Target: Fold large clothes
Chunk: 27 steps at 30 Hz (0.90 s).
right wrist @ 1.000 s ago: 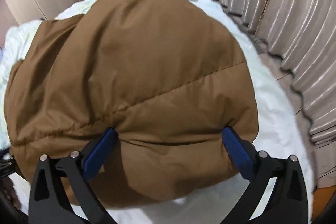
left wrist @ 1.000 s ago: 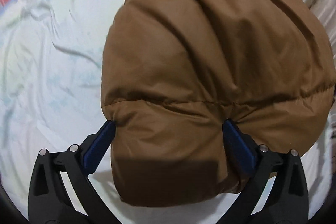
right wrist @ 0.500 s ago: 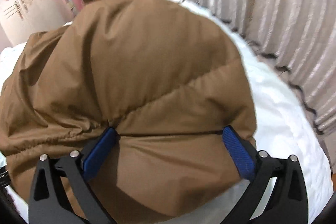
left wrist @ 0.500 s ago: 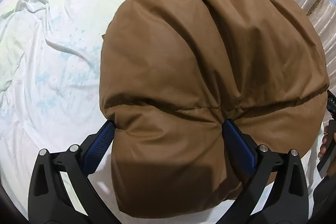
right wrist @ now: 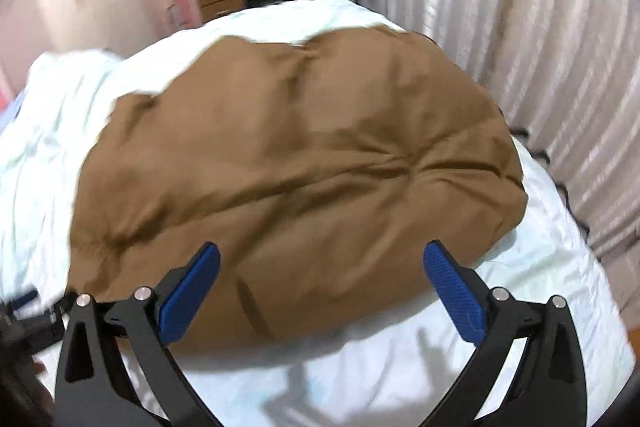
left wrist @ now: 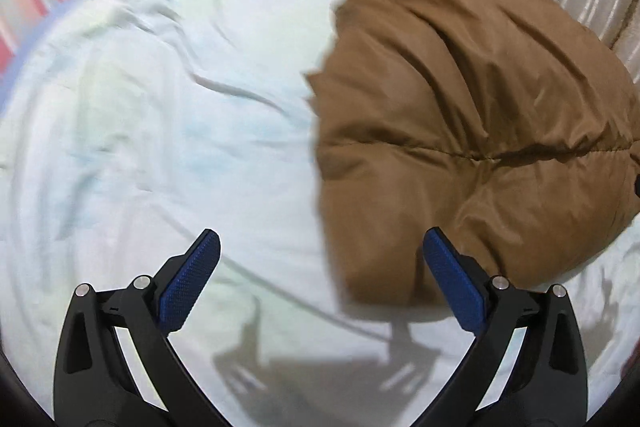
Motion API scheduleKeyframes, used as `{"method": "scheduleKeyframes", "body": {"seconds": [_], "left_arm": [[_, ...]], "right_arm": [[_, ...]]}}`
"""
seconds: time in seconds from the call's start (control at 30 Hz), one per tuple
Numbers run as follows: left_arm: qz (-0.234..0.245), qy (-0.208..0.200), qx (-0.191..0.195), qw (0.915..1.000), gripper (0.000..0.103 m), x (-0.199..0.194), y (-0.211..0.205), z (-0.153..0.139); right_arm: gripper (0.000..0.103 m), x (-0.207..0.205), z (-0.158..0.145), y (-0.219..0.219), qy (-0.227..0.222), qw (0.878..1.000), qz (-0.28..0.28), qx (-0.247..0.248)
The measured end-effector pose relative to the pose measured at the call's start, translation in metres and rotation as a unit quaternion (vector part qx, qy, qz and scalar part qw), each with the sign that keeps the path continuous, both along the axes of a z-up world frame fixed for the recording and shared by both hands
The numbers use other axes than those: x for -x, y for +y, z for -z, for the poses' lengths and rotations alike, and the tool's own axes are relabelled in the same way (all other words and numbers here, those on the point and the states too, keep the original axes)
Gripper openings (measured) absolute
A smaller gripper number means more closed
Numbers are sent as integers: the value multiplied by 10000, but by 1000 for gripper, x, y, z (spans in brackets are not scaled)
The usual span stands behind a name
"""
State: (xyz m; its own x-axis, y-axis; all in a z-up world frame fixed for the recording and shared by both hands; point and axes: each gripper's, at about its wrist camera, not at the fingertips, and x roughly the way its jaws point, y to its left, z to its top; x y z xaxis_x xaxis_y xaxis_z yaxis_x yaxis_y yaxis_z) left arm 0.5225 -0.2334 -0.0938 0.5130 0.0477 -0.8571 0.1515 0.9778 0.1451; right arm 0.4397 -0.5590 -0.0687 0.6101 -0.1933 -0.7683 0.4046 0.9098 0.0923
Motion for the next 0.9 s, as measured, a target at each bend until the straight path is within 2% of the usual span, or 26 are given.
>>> {"method": "scheduleKeyframes", "body": {"seconds": [0.1, 0.2, 0.37, 0.4, 0.47, 0.5, 0.6, 0.7, 0.8, 0.9], "left_arm": [[-56, -443, -160, 9989, 100, 25, 11, -28], [-71, -846, -32, 9964, 100, 55, 15, -54], [-296, -1300, 123, 9910, 100, 78, 27, -88], [-302, -1378, 90, 9900, 100, 71, 24, -95], [-246, -1480, 62, 9887, 100, 95, 28, -106], [-194, -1522, 120, 9881, 100, 94, 23, -113], [-54, -1646, 383, 9856, 100, 94, 22, -113], [-80, -1818, 599, 9815, 100, 101, 28, -119], [-128, -1966, 539, 9789, 100, 99, 22, -120], [-57, -2015, 442, 9785, 100, 95, 11, -115]], "right_arm": [[101, 16, -28, 22, -192, 9995, -119, 215], [101, 39, -54, 47, -516, 9980, -145, 333], [101, 60, -82, 77, -743, 9954, -326, 518], [101, 65, -87, 85, -794, 9943, -434, 570], [101, 77, -94, 100, -882, 9919, -639, 658], [101, 80, -96, 103, -885, 9916, -676, 659], [101, 91, -100, 109, -940, 9912, -716, 589], [101, 95, -112, 120, -949, 9893, -734, 825], [101, 102, -122, 132, -1238, 9819, -808, 1183], [101, 103, -124, 145, -1294, 9765, -740, 1559]]}}
